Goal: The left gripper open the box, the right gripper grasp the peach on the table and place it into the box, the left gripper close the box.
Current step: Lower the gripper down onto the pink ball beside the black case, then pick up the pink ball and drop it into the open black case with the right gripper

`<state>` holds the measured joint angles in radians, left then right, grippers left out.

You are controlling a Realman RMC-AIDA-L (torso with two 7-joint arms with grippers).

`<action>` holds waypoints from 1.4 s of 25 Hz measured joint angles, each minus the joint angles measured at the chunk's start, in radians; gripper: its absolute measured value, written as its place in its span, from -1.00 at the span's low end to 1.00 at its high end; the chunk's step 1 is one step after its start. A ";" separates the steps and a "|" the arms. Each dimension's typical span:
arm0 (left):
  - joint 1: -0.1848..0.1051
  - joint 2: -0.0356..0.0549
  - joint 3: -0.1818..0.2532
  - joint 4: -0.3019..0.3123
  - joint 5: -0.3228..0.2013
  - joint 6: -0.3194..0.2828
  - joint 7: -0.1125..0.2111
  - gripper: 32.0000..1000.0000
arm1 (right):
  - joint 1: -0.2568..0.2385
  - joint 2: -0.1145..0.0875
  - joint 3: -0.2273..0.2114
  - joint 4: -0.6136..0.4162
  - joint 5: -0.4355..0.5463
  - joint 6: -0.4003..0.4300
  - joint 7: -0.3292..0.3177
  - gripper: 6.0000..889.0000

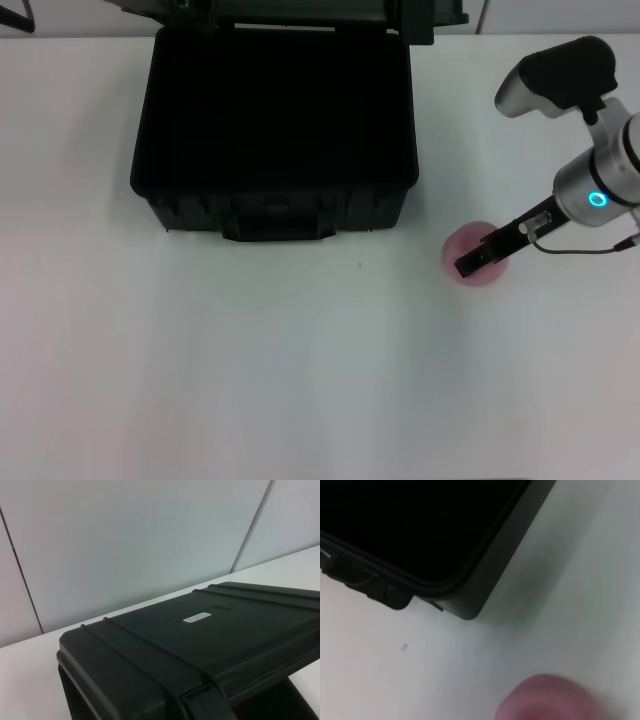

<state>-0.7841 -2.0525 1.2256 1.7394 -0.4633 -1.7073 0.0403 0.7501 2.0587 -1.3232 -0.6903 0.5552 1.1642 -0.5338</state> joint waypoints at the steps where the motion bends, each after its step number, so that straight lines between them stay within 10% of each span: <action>1: 0.000 0.0000 0.000 0.000 0.000 0.000 0.000 -0.22 | 0.000 0.000 0.000 0.000 0.000 0.000 0.000 0.65; 8: 0.000 0.0000 0.000 0.000 0.000 0.000 0.001 -0.22 | 0.000 0.000 0.001 0.000 -0.004 0.000 0.005 0.65; 27: 0.008 0.0016 0.000 -0.001 0.000 0.000 0.003 -0.21 | -0.002 -0.001 -0.006 -0.009 -0.004 -0.002 -0.010 -0.65; 35: 0.010 0.0016 0.000 -0.001 0.002 0.000 0.003 -0.20 | -0.001 -0.002 -0.001 -0.013 -0.001 0.012 -0.022 -0.79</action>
<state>-0.7745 -2.0510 1.2257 1.7380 -0.4610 -1.7071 0.0435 0.7493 2.0565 -1.3239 -0.7036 0.5542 1.1761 -0.5557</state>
